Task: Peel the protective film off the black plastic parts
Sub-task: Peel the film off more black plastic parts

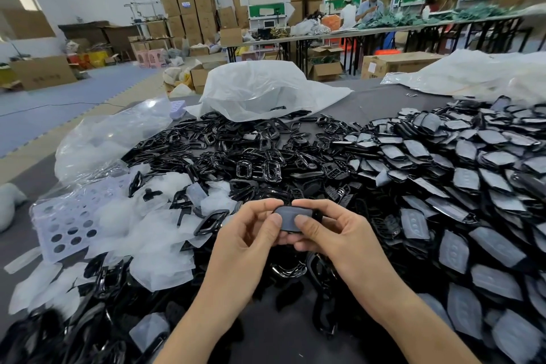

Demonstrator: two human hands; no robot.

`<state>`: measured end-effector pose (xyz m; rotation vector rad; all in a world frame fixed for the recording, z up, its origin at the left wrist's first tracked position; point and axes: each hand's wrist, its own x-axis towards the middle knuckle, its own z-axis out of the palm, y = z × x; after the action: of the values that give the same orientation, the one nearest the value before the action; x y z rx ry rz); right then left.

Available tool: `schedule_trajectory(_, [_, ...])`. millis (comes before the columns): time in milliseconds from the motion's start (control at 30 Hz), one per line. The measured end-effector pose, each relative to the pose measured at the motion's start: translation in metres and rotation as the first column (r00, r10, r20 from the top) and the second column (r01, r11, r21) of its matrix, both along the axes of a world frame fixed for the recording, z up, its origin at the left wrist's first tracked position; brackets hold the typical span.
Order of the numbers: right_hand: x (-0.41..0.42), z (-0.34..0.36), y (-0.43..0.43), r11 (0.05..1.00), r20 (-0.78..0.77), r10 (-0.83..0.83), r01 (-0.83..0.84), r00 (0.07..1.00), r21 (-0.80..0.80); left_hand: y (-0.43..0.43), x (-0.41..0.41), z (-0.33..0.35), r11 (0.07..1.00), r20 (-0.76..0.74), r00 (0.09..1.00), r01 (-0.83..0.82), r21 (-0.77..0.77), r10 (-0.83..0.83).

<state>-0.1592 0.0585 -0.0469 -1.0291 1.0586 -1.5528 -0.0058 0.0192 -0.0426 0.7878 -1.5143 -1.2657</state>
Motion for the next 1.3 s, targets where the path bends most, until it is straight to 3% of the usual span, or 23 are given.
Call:
schedule_trajectory(167, [0.002, 0.001, 0.001, 1.000, 0.024, -0.007, 0.007, 1.000, 0.003, -0.001, 0.000, -0.003, 0.981, 0.165, 0.976, -0.117, -0.153, 0.142])
schedule_trajectory(333, [0.002, -0.002, -0.002, 0.999, 0.046, -0.030, 0.030, 0.999, 0.013, -0.001, -0.002, -0.006, 0.975, 0.150, 0.974, -0.143, -0.171, 0.169])
schedule_trajectory(567, [0.002, -0.007, -0.004, 0.999, 0.004, -0.019, 0.019, 1.000, 0.033, -0.003, -0.004, -0.010, 0.987, 0.215, 0.970, -0.084, -0.137, 0.112])
schedule_trajectory(833, [-0.002, -0.011, -0.008, 0.992, 0.226, 0.085, -0.104, 0.970, 0.076, 0.003, -0.005, -0.012, 0.976, 0.222, 0.969, -0.062, -0.211, 0.110])
schedule_trajectory(1033, [-0.005, -0.009, -0.007, 0.986, 0.180, 0.134, -0.150, 0.974, 0.076, 0.008, -0.006, -0.011, 0.971, 0.250, 0.965, -0.020, -0.240, 0.081])
schedule_trajectory(1167, [-0.008, -0.006, -0.005, 0.988, 0.089, 0.116, -0.124, 0.989, 0.092, 0.009, -0.005, -0.007, 0.929, 0.292, 0.949, -0.002, -0.369, 0.118])
schedule_trajectory(1300, [-0.006, -0.003, -0.004, 0.997, 0.062, 0.004, -0.008, 0.998, 0.074, 0.010, -0.002, -0.006, 0.787, 0.424, 0.863, 0.051, -0.615, 0.275])
